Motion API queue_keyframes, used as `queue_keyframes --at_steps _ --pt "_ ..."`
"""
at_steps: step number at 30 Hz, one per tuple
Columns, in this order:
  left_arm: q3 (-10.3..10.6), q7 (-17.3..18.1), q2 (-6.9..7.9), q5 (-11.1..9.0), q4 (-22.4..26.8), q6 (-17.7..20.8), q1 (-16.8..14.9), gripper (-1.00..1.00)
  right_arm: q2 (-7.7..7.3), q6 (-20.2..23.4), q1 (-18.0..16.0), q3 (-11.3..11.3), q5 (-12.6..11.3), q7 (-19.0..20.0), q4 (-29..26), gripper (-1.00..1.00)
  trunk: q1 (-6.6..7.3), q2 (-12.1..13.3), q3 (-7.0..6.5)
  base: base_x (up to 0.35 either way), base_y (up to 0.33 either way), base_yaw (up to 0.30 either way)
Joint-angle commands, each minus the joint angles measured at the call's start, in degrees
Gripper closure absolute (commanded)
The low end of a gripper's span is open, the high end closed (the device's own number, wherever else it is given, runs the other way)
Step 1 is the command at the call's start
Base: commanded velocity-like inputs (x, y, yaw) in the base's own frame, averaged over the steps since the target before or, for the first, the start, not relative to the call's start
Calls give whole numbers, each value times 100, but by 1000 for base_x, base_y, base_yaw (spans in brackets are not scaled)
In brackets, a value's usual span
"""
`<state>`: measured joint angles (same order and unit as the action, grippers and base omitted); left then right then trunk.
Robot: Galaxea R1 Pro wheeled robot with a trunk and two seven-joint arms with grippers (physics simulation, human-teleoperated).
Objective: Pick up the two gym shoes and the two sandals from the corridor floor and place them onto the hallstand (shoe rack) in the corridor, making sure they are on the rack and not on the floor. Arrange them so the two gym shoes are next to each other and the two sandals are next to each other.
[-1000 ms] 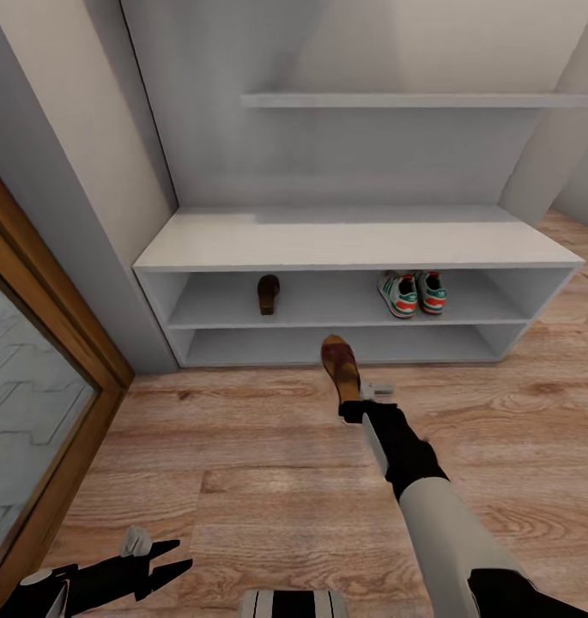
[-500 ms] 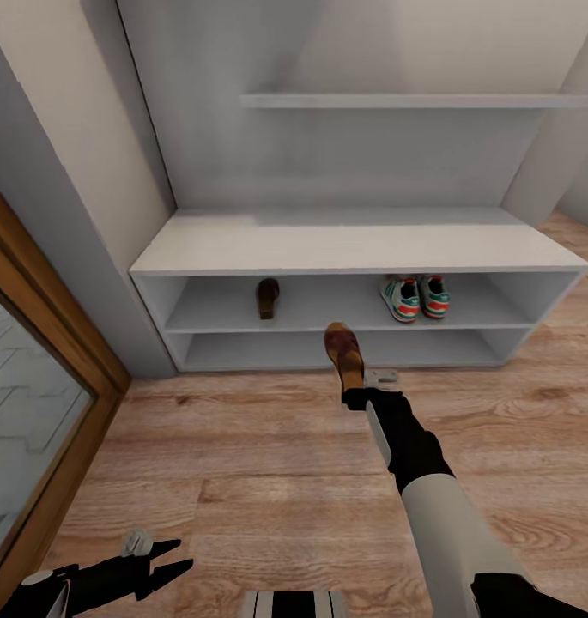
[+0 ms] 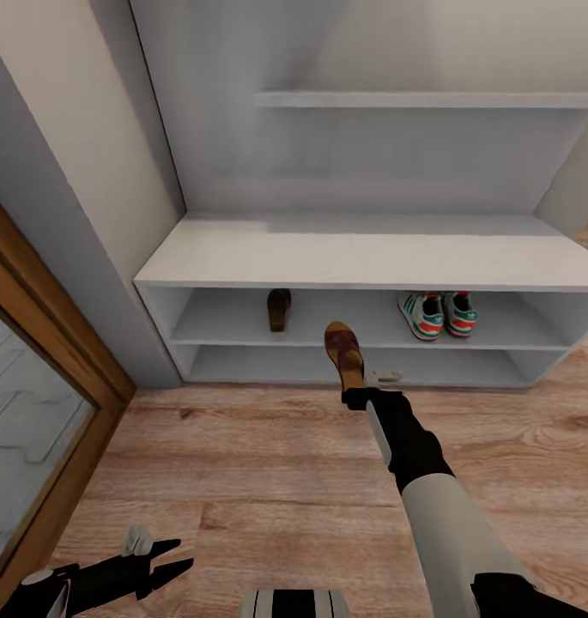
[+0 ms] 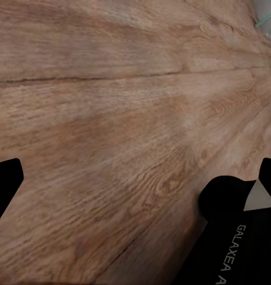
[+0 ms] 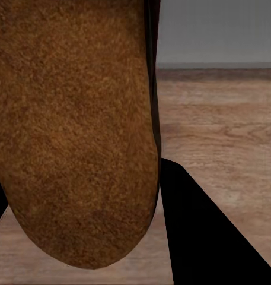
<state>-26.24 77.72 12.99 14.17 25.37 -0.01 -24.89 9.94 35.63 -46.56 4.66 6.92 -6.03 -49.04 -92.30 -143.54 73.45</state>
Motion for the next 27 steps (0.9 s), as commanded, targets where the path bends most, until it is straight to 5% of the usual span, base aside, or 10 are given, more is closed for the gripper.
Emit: queue_keyframes --at_steps 1,19,27 --pt "-48 27 -6 60 2 1 -7 -100 6 32 -2 17 37 14 -9 100 1 -2 10 23 0 190" --pt "-48 24 -7 60 1 -2 -7 -100 6 24 -2 9 37 14 -22 100 1 -2 47 4 0 63" --pt "-48 24 -7 60 -2 -6 -7 -100 6 23 -2 9 37 14 -18 100 1 -2 47 238 0 0"
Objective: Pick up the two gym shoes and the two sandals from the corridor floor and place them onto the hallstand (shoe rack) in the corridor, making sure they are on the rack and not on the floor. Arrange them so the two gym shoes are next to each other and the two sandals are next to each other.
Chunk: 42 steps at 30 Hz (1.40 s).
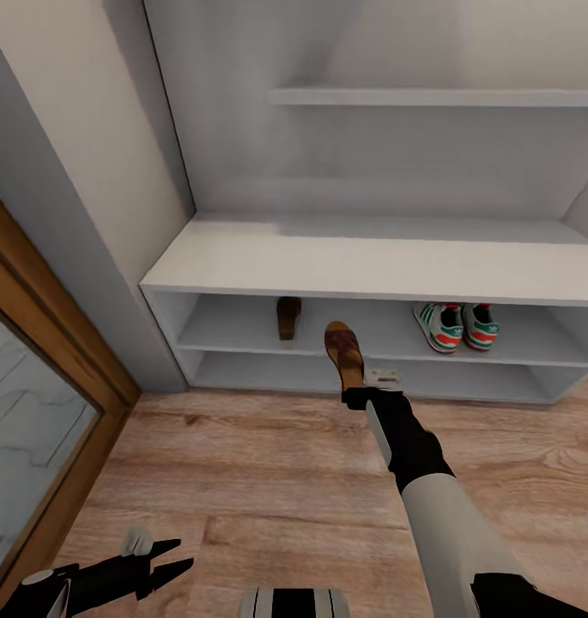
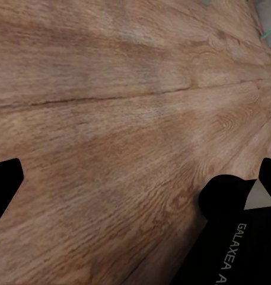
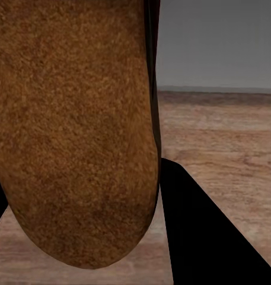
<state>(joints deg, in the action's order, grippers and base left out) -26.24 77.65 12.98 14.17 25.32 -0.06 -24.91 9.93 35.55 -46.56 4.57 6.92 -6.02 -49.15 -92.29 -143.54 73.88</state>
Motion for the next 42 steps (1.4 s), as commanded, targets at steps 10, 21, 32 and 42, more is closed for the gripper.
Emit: queue_keyframes --at_steps 10,21,32,42 --pt "-48 38 -6 59 6 -2 -7 -100 7 31 -3 17 38 13 -7 100 0 -2 4 75 0 0" --pt "-48 39 -6 59 8 -3 -6 -100 7 31 -3 20 40 13 -7 100 0 -2 4 167 0 0" --pt "-48 40 -6 52 6 -3 -7 -100 7 32 -3 25 41 13 -7 100 0 -2 4 157 0 0" --pt "-48 42 -6 52 5 -3 -5 -100 7 31 -3 26 40 13 -7 100 0 -2 4 83 0 0"
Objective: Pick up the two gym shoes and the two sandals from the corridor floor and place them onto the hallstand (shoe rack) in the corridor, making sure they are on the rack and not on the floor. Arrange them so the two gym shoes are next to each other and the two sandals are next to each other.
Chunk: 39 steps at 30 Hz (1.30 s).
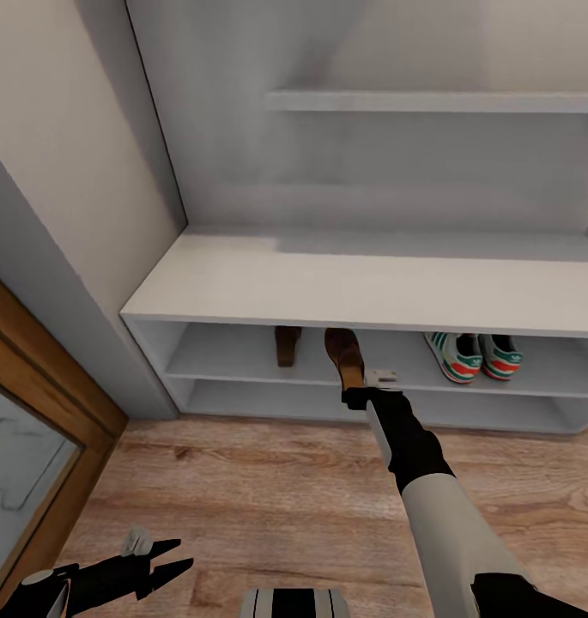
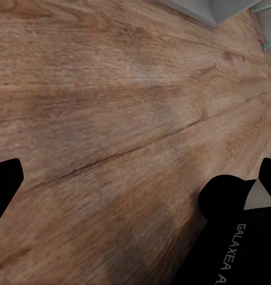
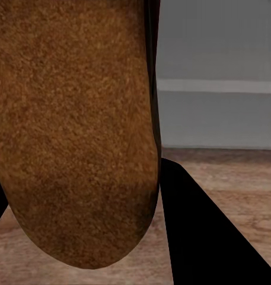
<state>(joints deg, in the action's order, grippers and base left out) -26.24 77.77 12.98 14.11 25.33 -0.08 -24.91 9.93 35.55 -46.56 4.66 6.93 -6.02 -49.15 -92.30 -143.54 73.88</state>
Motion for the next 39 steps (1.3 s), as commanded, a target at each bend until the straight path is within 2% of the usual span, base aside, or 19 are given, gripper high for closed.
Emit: queue_keyframes --at_steps 1,12,39 --pt "-48 30 -6 58 5 0 -5 -100 7 31 -3 17 37 13 -7 100 1 -2 4 15 0 0" --pt "-52 36 -6 57 -1 0 -5 -100 7 31 -3 17 38 13 -7 100 1 -2 4 160 106 0" --pt "-54 37 -6 57 -2 0 -5 -100 7 39 -3 17 44 13 -7 100 1 -2 4 80 60 0"
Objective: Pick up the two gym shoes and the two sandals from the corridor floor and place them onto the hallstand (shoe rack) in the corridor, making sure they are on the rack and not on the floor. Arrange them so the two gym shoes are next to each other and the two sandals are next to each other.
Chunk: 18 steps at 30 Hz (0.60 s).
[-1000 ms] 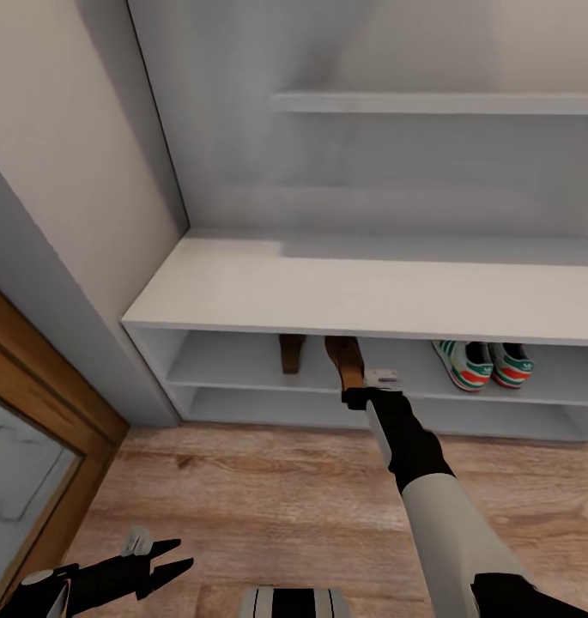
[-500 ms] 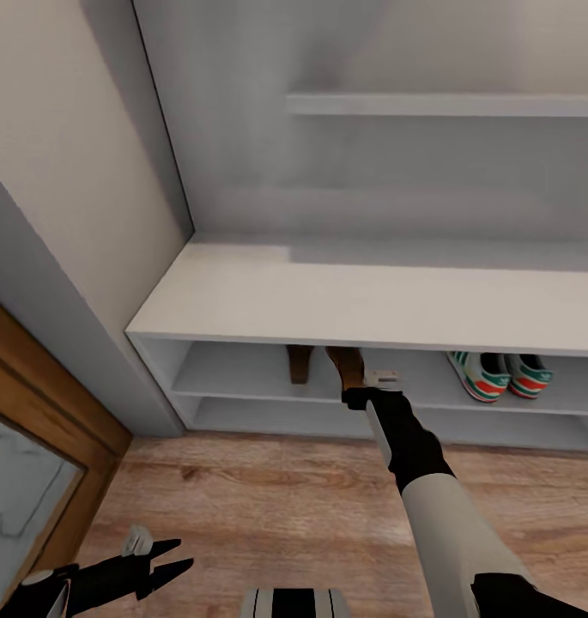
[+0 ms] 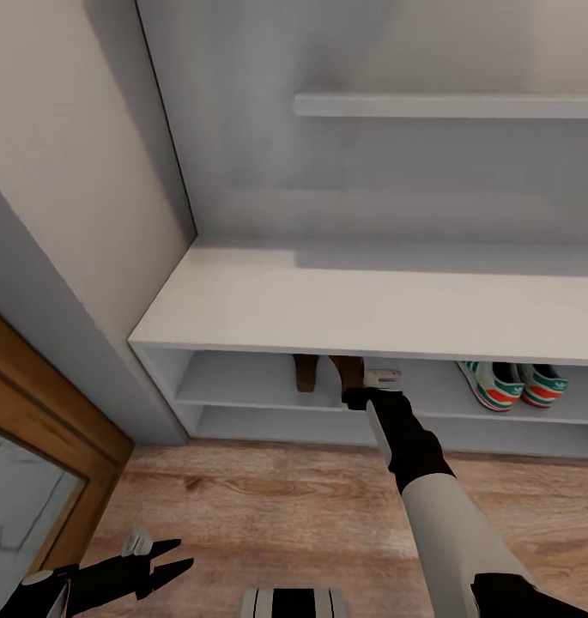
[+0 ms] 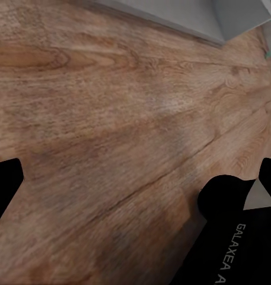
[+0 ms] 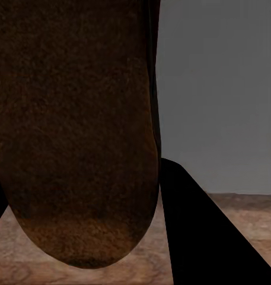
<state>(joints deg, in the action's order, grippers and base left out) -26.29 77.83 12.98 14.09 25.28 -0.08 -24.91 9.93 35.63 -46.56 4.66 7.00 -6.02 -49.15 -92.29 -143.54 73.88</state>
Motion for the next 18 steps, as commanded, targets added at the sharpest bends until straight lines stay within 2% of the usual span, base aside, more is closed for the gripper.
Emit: queue_keyframes --at_steps 1,11,15,18 --pt "-50 30 -6 59 4 0 -5 -100 7 31 -3 17 38 13 -7 100 0 -2 4 187 1 0" --pt "-43 23 -22 67 8 0 -7 -100 7 31 -3 17 30 13 1 100 0 -2 4 38 0 0" --pt "-43 26 -23 64 6 0 -5 -100 7 33 -3 16 30 13 2 100 -11 -7 105 0 0 0" --pt "-43 29 -24 61 4 0 -5 -100 7 32 -3 17 30 13 2 100 -11 -7 125 0 0 0"
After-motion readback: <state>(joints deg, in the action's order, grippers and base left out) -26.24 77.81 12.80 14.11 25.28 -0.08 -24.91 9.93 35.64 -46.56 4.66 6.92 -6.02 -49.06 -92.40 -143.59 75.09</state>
